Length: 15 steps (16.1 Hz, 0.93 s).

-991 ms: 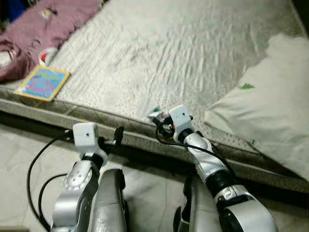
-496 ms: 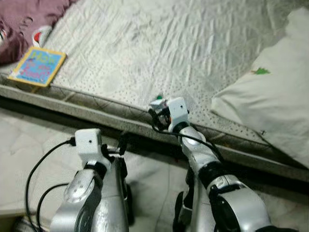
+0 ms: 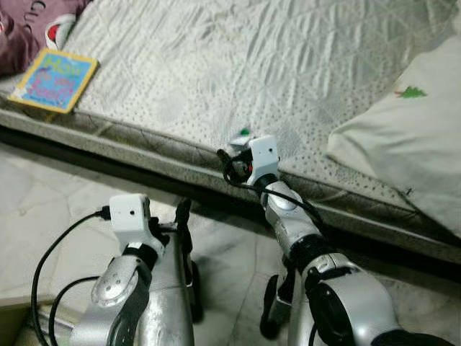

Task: Clean up the room

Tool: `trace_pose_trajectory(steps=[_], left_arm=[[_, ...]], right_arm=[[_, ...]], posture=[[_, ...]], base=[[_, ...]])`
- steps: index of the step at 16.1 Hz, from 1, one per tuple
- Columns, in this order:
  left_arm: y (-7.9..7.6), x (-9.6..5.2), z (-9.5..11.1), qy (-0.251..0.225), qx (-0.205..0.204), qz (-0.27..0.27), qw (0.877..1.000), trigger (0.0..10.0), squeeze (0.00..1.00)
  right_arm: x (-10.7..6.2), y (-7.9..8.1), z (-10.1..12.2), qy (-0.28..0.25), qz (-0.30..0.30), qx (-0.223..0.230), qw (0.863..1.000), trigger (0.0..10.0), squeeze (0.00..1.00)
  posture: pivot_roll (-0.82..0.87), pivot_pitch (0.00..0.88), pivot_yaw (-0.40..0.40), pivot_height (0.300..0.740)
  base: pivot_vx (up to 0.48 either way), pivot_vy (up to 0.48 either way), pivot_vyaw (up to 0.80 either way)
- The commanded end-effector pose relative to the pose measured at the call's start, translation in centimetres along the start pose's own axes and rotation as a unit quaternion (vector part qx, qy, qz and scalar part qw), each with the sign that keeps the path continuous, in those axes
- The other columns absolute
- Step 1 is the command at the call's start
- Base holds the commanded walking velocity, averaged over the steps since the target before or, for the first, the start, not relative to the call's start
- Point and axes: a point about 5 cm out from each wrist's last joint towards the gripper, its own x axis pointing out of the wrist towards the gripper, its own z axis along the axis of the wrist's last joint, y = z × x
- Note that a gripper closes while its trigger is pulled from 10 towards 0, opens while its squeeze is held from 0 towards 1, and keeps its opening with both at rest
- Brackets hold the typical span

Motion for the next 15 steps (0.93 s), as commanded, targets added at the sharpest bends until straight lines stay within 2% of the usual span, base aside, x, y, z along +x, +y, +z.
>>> trace_pose_trajectory(steps=[1,3,6,8,11,13,15], left_arm=[[0.1,-0.4,-0.3,0.008,-0.003,0.007,1.0,10.0,0.0],[0.1,-0.2,0.0,0.0,-0.008,0.013,1.0,10.0,0.0],[0.3,-0.2,0.5,-0.012,-0.005,0.023,1.0,10.0,0.0],[0.5,-0.4,0.7,-0.017,-0.003,0.033,0.999,10.0,0.0],[0.4,-0.6,0.8,-0.02,0.0,0.041,0.999,10.0,0.0],[0.3,-0.9,1.0,-0.024,0.003,0.042,0.999,10.0,0.0],[0.4,-1.9,0.7,-0.016,0.003,0.05,0.999,10.0,0.0]], right_arm=[[-0.3,0.3,-0.8,0.013,0.003,-0.003,1.0,10.0,0.0],[-0.2,0.1,-0.5,0.0,0.002,-0.004,1.0,10.0,0.0],[0.2,-0.5,1.0,-0.038,-0.033,-0.015,0.999,10.0,0.0],[1.0,-0.6,2.9,-0.072,-0.057,-0.016,0.996,10.0,0.0],[1.9,0.5,5.2,-0.112,-0.062,-0.007,0.992,10.0,0.0],[2.2,1.2,5.3,-0.11,-0.061,-0.001,0.992,10.0,0.0],[2.5,2.3,5.0,-0.09,-0.06,0.003,0.994,10.0,0.0]], posture=[[0.22,0.33,0.032,0.538],[0.22,0.326,0.029,0.538],[0.24,0.326,0.026,0.538],[0.25,0.325,0.026,0.538],[0.26,0.329,0.02,0.538],[0.27,0.344,0.015,0.538],[0.29,0.375,0.013,0.538]], base=[[0.0,0.0,0.0],[0.0,0.0,0.0],[0.0,0.0,0.0],[0.0,0.0,0.0],[0.0,0.0,0.0],[0.0,0.0,0.0],[0.0,0.0,0.0]])
